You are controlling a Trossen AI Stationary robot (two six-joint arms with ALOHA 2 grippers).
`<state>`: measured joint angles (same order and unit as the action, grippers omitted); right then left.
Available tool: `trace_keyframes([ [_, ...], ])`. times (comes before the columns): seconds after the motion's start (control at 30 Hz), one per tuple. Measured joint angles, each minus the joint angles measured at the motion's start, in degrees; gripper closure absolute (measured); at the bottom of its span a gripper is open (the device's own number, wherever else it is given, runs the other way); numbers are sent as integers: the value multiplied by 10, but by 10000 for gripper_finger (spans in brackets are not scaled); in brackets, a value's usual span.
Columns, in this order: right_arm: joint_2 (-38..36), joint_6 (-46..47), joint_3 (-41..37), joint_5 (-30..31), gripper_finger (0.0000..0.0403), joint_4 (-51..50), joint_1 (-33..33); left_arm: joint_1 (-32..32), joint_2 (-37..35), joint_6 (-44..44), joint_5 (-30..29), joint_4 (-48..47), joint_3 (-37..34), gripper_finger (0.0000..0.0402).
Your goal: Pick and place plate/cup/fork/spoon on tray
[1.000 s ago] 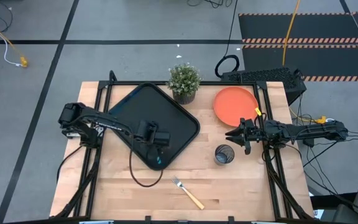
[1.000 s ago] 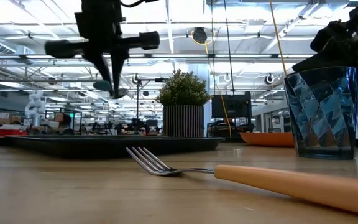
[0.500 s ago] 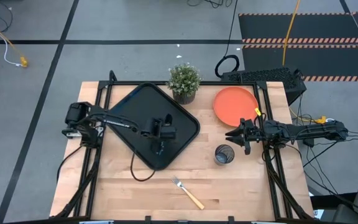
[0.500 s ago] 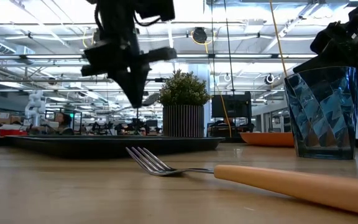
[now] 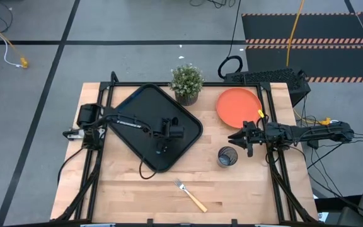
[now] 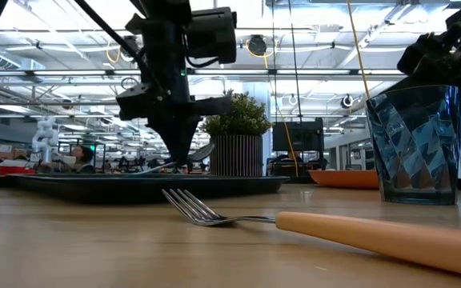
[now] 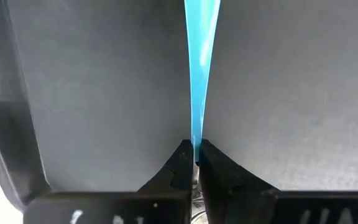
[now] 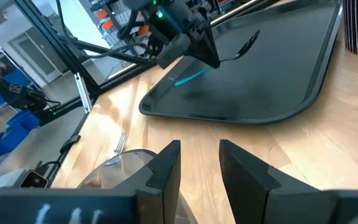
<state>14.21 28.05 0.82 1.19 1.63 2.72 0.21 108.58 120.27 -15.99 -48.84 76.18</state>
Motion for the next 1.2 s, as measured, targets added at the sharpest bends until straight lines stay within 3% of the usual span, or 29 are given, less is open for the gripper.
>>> trace_keyframes([
  [0.17,3,0,0,0,298,-1,0,5,12,9,12,-10,0,395],
  [0.47,2,0,0,0,298,-1,0,4,10,-53,81,-10,0,319],
  [0.73,2,-7,0,0,298,-1,0,0,10,-94,82,-9,0,305],
  [0.93,2,-12,0,0,298,0,0,-10,10,-352,47,-7,6,305],
  [1.2,2,-4,0,0,298,1,0,-36,10,-829,-64,-8,55,305],
])
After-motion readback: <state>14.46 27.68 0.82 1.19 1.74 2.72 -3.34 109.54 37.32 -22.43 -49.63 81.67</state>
